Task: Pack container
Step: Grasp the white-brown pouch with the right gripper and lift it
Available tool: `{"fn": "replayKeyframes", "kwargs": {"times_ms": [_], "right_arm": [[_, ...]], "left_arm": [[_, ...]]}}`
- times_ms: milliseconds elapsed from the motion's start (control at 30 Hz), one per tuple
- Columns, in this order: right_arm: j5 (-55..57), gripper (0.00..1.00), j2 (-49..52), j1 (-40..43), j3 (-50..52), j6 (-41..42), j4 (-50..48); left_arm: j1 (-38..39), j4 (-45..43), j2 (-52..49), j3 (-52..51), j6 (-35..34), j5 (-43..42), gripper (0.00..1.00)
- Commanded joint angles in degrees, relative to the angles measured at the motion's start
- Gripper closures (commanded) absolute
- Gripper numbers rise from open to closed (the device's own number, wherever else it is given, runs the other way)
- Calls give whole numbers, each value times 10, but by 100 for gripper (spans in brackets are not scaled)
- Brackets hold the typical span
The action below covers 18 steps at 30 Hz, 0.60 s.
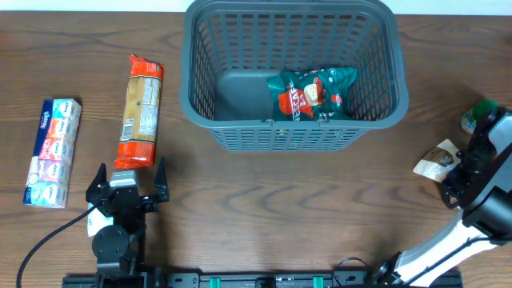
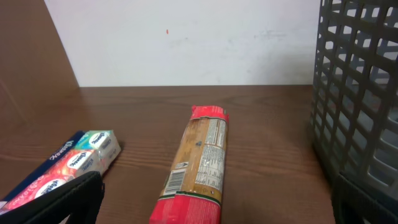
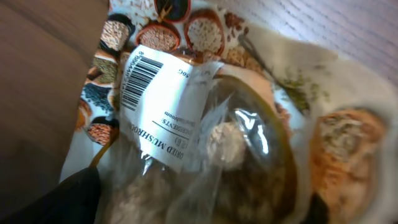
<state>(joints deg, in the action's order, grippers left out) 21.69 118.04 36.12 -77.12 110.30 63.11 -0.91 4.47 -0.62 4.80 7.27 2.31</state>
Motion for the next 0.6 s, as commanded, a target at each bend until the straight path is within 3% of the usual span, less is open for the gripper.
{"fn": "replayKeyframes", "kwargs": {"times_ms": [0,33,67,100,567], "right_arm": [[3,23,16,-17,2,9,-2],[3,35,18,-21,2,9,-5],[3,59,19,-24,2,4,-6],[2,99,19,-25,2,2,-6],[-10,99,-7,-30,-31,-94,40]], "left_arm": [[2,-3,4,-6,-7,0,1],[2,-3,4,-6,-7,0,1],[2,-3,4,-6,-7,0,1],[2,-3,4,-6,-7,0,1],[2,-3,4,-6,-7,0,1]]}}
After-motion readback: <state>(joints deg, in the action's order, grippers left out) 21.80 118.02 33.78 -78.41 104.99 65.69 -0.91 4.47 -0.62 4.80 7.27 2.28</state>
